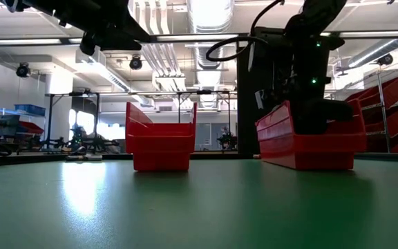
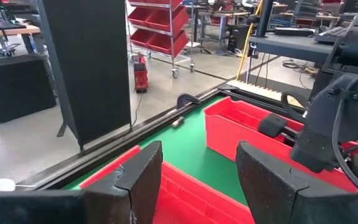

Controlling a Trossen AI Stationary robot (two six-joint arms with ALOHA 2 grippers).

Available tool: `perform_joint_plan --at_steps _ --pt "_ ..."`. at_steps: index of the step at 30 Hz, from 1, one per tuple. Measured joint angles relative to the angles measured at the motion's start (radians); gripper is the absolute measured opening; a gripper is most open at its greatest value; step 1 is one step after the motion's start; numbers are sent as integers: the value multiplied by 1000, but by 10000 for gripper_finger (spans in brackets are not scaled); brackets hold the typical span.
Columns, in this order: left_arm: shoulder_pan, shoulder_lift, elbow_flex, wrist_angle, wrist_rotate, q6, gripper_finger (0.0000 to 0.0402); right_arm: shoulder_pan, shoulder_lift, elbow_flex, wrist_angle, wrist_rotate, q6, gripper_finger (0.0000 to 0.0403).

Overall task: Sort batteries
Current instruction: Put the silver battery into the right red bin

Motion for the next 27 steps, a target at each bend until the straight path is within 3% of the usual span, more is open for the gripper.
perform_joint_plan --at_steps 9,19,27 --pt "0 0 0 -5 -1 1 185 0 0 32 -5 7 -2 79" --pt "0 0 1 -14 33 1 185 0 -6 60 -62 8 -16 148" --pt "0 0 2 -60 32 -19 185 2 -91 102 -131 8 -20 185"
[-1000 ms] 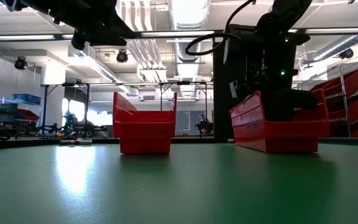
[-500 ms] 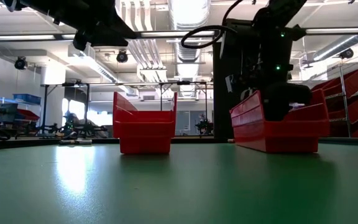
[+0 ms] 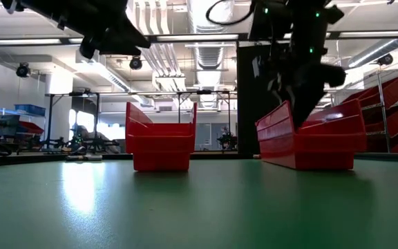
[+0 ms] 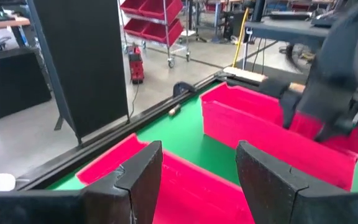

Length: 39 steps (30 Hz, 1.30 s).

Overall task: Sort batteries
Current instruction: Put the silver battery into the right red bin

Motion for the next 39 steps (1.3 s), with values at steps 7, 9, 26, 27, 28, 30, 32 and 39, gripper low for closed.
perform_joint_plan --at_steps 7,9,26,27,28,30,32,39 --pt "3 0 21 -147 4 -89 185 6 -116 18 -21 7 55 192" --pt "15 0 53 -272 3 -151 185 16 -149 18 -21 11 74 191" --pt "622 54 203 -762 492 -139 185 182 -230 17 32 55 170 183" --pt "655 69 207 -762 517 -114 185 192 -229 16 32 56 176 182" --pt "686 82 212 -762 543 -91 185 202 -228 15 31 57 180 182" --pt "747 110 227 -762 591 -47 185 221 -227 15 30 74 185 183" --pt "799 145 249 -762 632 -10 185 240 -228 14 30 96 192 185" --pt "961 292 333 -865 672 110 185 285 -229 12 25 106 248 187"
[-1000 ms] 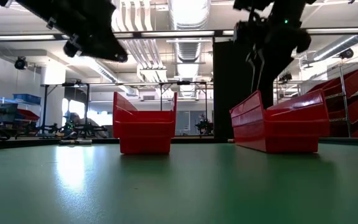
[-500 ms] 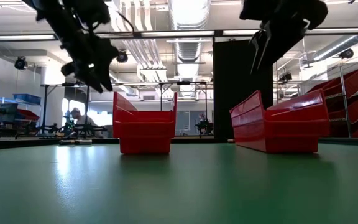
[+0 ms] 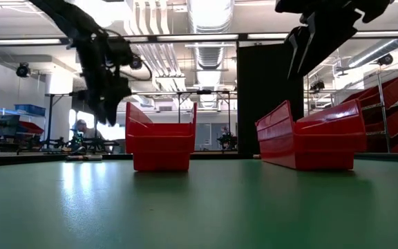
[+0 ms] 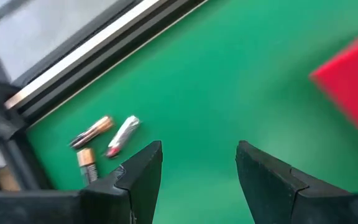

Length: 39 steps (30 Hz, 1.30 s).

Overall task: Sort batteries
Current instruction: Put the silver battery into the right red bin

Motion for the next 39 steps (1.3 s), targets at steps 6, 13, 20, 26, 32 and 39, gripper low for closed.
perform_joint_plan --at_steps 6,13,20,26,32,39 --pt "81 113 14 -23 6 77 185 52 0 -8 -5 0 68 187" --pt "145 232 12 -20 19 98 185 94 0 -27 -4 0 131 187" --pt "197 294 13 58 -10 99 185 98 0 -37 -3 1 156 187" --pt "219 318 54 42 -7 106 184 98 0 -38 -3 1 165 187" --pt "225 385 103 3 -8 129 170 98 0 -39 1 2 164 187" --pt "227 483 178 -40 -8 133 154 98 0 -48 0 2 172 187"
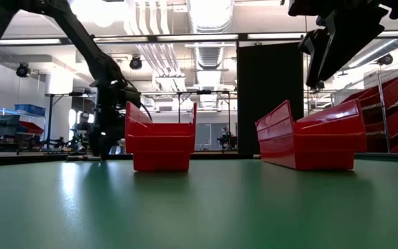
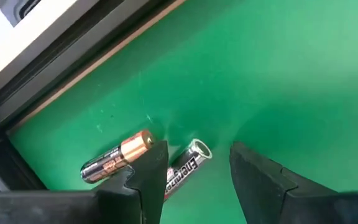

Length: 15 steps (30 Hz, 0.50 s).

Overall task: Sort batteries
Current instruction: Put the silver battery into the right red bin

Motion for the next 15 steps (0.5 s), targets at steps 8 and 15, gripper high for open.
perform_joint_plan --at_steps 8,15 --pt "-3 65 71 -93 -2 8 153 0 0 -2 -1 0 -1 187" --pt "-4 54 68 -183 10 37 153 0 0 -2 -1 0 -7 187"
